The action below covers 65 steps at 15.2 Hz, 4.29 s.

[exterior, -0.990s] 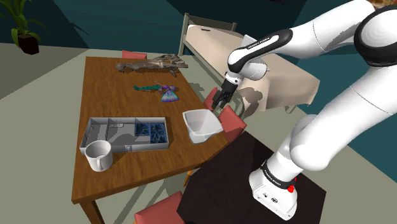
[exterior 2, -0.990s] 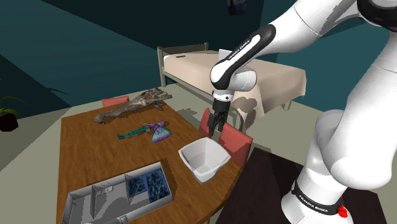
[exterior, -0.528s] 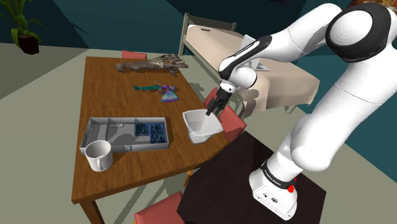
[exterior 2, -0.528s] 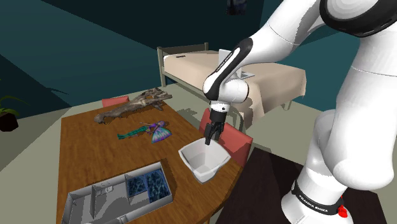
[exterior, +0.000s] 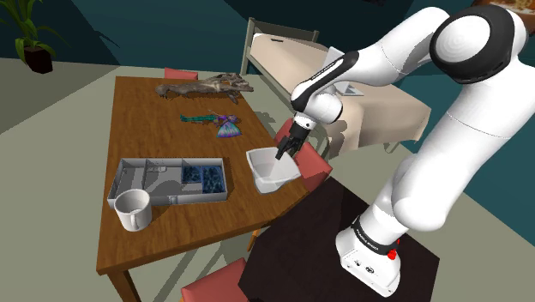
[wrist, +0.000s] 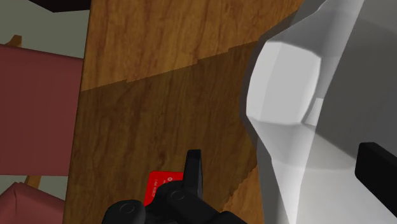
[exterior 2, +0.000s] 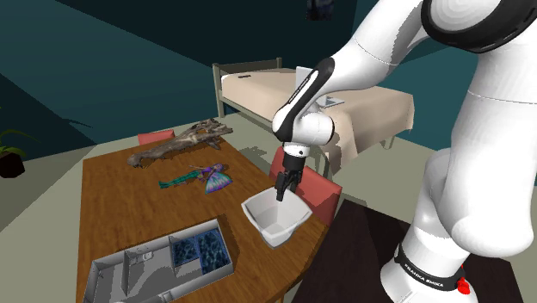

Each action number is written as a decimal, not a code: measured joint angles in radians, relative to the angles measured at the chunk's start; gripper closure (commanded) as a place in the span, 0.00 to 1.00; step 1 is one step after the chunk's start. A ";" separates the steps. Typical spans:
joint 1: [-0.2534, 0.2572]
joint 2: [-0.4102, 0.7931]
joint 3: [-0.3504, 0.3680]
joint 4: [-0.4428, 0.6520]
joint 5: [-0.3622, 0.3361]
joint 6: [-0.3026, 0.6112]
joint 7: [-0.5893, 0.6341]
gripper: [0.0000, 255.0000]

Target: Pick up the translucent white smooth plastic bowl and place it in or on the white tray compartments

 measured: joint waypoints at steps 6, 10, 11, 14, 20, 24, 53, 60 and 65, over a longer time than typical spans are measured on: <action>0.000 0.000 0.000 0.000 0.001 -0.001 0.000 1.00; 0.000 -0.001 0.001 0.001 0.001 -0.001 0.000 1.00; 0.000 -0.001 0.001 0.001 0.000 -0.002 0.001 1.00; 0.000 -0.019 -0.003 -0.001 -0.021 -0.010 0.019 1.00; -0.007 -0.102 -0.011 -0.001 -0.114 -0.065 0.103 1.00; -0.015 -0.163 -0.009 0.001 -0.173 -0.108 0.162 1.00; 0.150 0.012 0.196 0.440 -0.135 -0.252 0.572 1.00; 0.207 0.177 0.248 0.689 -0.127 -0.294 0.708 1.00; 0.222 0.285 0.265 0.831 -0.123 -0.315 0.755 1.00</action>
